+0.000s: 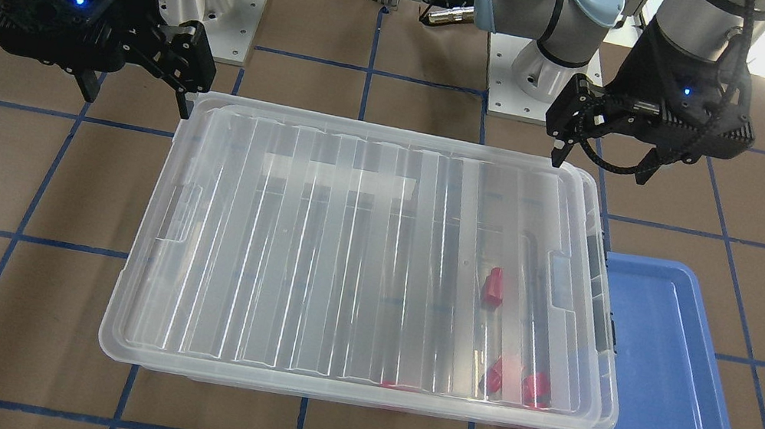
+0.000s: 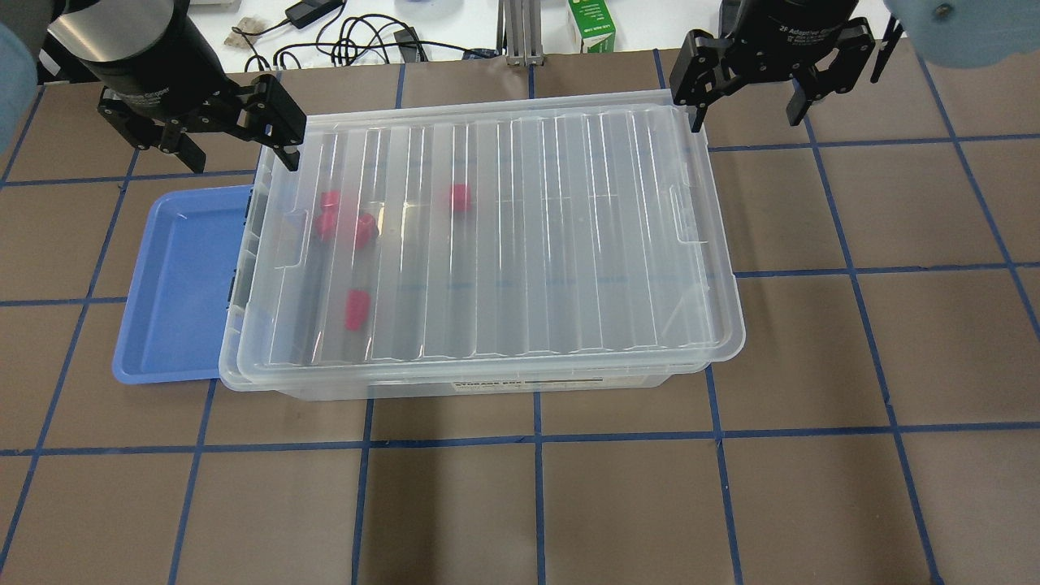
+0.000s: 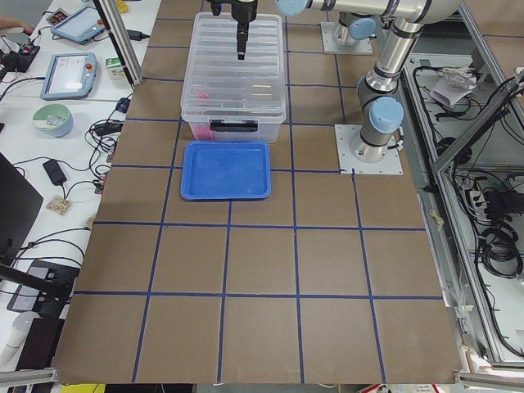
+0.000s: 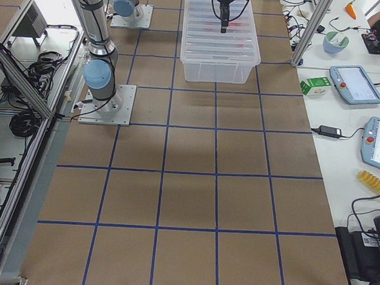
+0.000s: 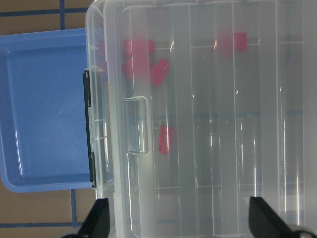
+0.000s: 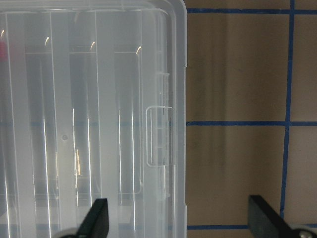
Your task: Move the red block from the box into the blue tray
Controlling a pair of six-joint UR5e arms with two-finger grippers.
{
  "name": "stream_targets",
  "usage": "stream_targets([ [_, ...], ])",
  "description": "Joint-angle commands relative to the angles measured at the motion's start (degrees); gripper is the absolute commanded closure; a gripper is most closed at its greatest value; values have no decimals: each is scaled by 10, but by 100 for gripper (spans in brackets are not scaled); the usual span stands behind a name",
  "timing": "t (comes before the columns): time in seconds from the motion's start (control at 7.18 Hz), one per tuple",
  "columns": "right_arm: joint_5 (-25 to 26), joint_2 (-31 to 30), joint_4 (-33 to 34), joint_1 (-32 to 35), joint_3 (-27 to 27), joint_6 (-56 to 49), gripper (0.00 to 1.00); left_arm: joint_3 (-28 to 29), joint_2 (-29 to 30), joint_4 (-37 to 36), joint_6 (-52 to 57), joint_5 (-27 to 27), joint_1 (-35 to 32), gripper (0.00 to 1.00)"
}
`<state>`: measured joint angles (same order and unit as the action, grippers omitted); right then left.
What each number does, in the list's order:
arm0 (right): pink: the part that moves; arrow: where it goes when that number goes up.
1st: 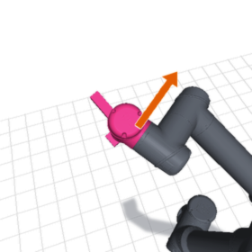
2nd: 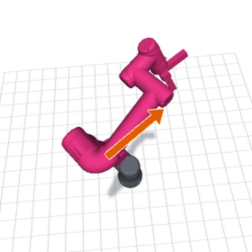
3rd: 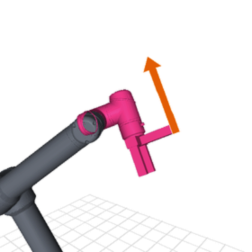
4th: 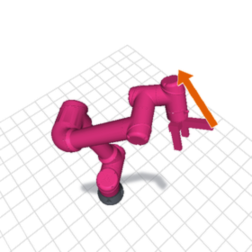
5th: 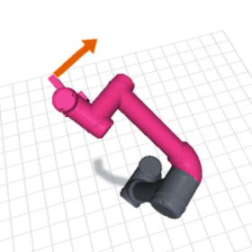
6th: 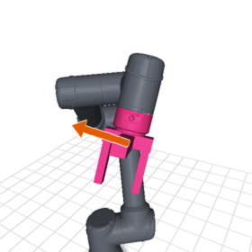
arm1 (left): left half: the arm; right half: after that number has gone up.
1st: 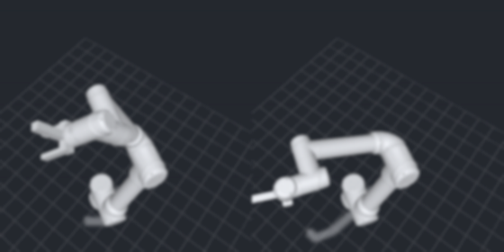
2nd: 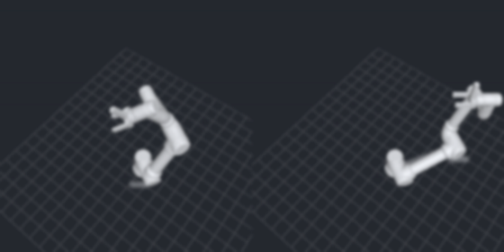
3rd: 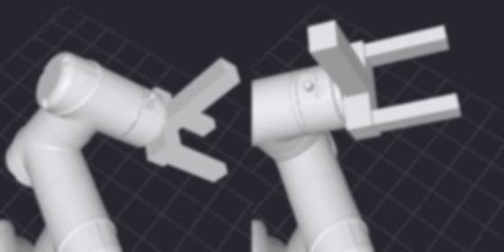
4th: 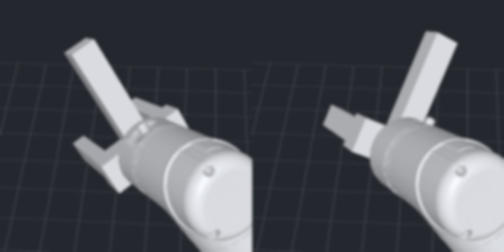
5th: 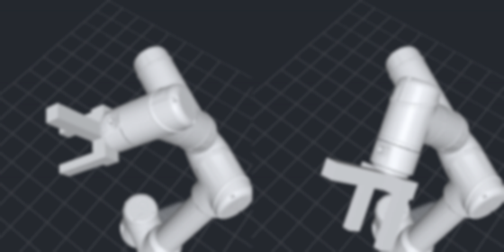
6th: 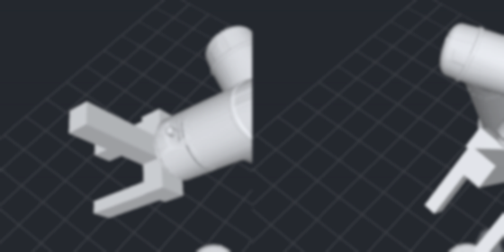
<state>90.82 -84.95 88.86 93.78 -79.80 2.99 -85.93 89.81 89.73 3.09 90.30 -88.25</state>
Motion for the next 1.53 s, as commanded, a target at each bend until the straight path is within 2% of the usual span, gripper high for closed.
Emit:
stream_targets([
  [0.0, -2, 0, 1, 0, 0, 0, 0, 1, 3, 0, -1, -2, -1, 0],
  [1.39, -2, 9, 12, -12, -24, -2, 0, 9, -7, 13, 5, -7, -3, 0],
])
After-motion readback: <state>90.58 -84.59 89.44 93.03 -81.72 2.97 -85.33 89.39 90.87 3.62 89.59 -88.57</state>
